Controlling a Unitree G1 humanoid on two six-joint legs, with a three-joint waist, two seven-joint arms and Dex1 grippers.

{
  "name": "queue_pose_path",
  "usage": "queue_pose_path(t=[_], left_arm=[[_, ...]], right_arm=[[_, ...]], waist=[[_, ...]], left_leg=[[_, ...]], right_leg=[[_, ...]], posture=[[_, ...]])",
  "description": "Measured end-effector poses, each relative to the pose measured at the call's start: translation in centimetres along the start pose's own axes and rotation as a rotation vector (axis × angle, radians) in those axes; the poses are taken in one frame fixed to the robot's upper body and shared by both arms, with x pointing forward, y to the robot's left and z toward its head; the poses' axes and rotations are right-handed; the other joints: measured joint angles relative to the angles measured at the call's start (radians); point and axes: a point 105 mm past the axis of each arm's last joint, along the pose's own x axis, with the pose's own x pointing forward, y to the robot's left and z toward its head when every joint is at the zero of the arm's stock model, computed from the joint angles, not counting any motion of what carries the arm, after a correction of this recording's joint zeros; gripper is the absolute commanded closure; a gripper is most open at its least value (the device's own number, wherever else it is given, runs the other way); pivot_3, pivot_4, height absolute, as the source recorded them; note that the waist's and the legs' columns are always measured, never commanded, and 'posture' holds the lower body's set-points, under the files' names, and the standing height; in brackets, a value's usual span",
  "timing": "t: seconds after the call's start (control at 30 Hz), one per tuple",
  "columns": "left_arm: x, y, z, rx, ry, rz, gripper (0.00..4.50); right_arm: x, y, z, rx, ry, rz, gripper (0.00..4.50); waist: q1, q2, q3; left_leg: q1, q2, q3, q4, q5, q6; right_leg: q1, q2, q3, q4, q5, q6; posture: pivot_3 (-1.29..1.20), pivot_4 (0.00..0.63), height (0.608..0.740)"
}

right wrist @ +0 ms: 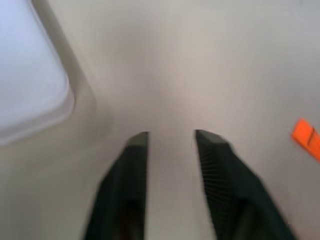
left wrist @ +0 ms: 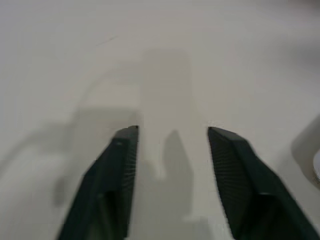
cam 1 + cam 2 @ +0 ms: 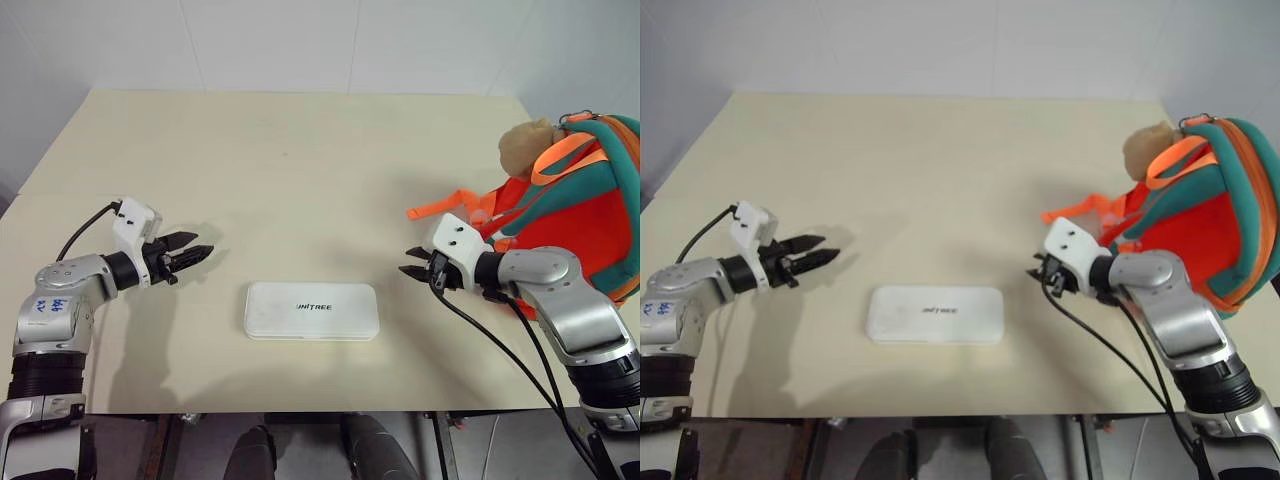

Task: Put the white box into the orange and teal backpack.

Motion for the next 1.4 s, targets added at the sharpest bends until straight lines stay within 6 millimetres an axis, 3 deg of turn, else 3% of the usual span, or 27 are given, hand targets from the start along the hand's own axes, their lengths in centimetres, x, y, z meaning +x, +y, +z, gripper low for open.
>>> queue_pose_path(t=[0.13,0.2,0.6,0.83,1.17,1.4], left_arm=[[-0.1,0.2,1.0,-0.023,-0.033,0.002,0.00],[-0.2,0.3,1.0,-0.027,-0.033,0.006,0.00],[-0.4,1.2,0.2,-0.024,-0.012,0.047,0.00],[0.2,-0.5,-2.2,-0.125,0.088,-0.042,0.00],[0.4,-0.8,-2.3,-0.227,0.082,-0.049,0.00],[0.0,-2.8,-3.5,-0.421,0.186,-0.131,0.00]], right_arm=[[0.0,-0.1,0.1,-0.003,-0.001,-0.003,0.47],[0.0,-0.1,0.1,-0.004,0.001,-0.005,0.06],[-0.2,0.9,-2.0,-0.012,0.082,0.025,0.06],[-0.4,2.9,-2.6,-0.025,0.119,0.107,0.06],[0.7,4.4,-1.8,-0.013,0.086,0.152,0.06],[1.4,4.5,-1.0,-0.024,0.059,0.156,0.06]], waist=[[0.002,0.000,0.000],[0.001,0.000,0.000],[0.002,0.000,0.000],[0.001,0.000,0.000],[0.001,0.000,0.000],[-0.001,0.000,0.000]], left_leg=[[0.000,0.000,0.000,0.001,0.000,0.000],[0.000,0.000,0.000,0.001,0.000,0.000],[0.000,0.000,0.000,0.001,0.000,0.000],[0.000,0.000,0.000,0.002,0.000,0.000],[0.000,0.000,0.000,0.002,0.000,0.000],[0.001,0.000,0.000,0.002,0.000,0.000]], right_leg=[[0.000,0.000,0.000,0.000,0.000,0.000],[0.000,0.000,0.000,0.000,0.000,0.000],[0.000,0.000,0.000,0.000,0.000,0.000],[0.000,0.000,0.000,0.001,0.000,0.000],[0.001,0.000,0.000,0.001,0.000,0.000],[0.001,0.000,0.000,0.002,0.000,0.000]], posture=[[0.00,0.150,0.740],[0.00,0.150,0.740],[0.00,0.150,0.740],[0.00,0.150,0.740],[0.00,0.150,0.740],[0.00,0.150,0.740]])
